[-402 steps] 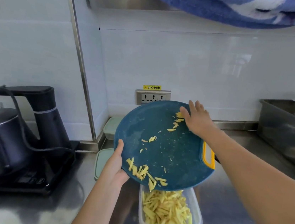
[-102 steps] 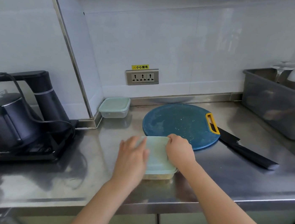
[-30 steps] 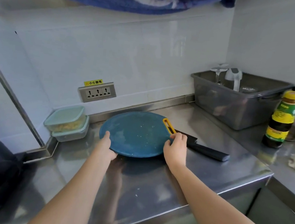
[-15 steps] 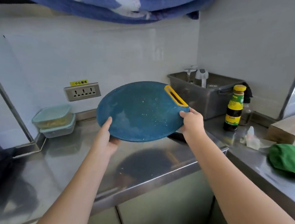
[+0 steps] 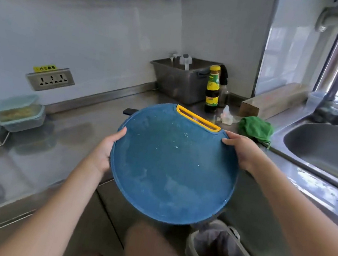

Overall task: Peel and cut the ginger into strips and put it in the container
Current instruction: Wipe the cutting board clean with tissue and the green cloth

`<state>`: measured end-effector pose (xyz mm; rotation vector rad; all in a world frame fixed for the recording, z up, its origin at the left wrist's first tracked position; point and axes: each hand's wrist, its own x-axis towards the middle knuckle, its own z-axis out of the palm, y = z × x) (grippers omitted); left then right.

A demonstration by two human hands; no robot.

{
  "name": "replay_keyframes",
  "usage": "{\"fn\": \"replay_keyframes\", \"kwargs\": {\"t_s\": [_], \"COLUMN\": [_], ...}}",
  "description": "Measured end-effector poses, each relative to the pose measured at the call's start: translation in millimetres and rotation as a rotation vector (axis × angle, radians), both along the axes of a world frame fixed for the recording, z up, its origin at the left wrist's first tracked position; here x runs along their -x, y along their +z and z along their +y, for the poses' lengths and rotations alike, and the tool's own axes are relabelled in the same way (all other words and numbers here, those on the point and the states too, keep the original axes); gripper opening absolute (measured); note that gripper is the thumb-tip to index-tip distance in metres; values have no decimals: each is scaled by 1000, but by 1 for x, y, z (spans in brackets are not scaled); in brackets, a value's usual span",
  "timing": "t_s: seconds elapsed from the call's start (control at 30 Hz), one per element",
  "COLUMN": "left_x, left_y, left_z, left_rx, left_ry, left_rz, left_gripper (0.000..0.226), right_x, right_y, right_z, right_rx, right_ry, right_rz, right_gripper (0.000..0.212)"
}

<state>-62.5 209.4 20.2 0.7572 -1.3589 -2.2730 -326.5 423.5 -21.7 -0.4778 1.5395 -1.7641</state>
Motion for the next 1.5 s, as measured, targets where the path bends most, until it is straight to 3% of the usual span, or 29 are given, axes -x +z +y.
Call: {"fn": "replay_keyframes", "kwargs": {"t_s": [0.1, 0.2, 0.27, 0.37, 0.53, 0.7, 0.8, 0.97, 1.1, 1.27, 1.33, 1.37, 1.5], "left_x": [8, 12, 8, 2, 11, 25, 32, 45, 52, 54, 53, 54, 58], "left_y": [-6, -9, -14, -25, -33, -42, -48, -66, -77, -69, -66, -67, -77], "left_z": [26, 45, 47, 44, 63, 80, 90, 109, 115, 101, 98, 97, 107], "left_rx": [12, 13, 5, -17, -10, 61, 114, 134, 85, 181, 191, 190, 190], "left_ry": [4, -36, -60, -56, -27, -28, -37, -95, -37, 49, 43, 47, 14], "left_rz": [-21, -33, -44, -36, -95, -141, -187, -297, -337, -317, -318, -328, -348], "left_gripper": [46, 40, 35, 37, 42, 54, 46, 41, 47, 35, 35, 35, 37], "right_x": [-10, -29, -50, -84, -140, -182, -189, -183, -160, -126, -124, -125, -139], "right_y": [-19, -33, -45, -51, -44, -39, -52, -77, -114, -193, -194, -182, -105], "right_z": [20, 31, 35, 30, -10, -40, -36, -11, 1, 38, 39, 33, -4], "right_rx": [-92, -455, -556, -462, -238, -115, -162, -223, -285, -543, -559, -550, -166], "right_ry": [-101, -184, -227, -226, 10, 176, 110, 13, -101, -292, -257, -264, -81], "right_rz": [137, 600, 695, 808, 981, 991, 996, 801, 520, -147, -107, 19, 421], "right_gripper": [37, 49, 62, 61, 56, 52, 50, 48, 50, 53, 55, 55, 50]}}
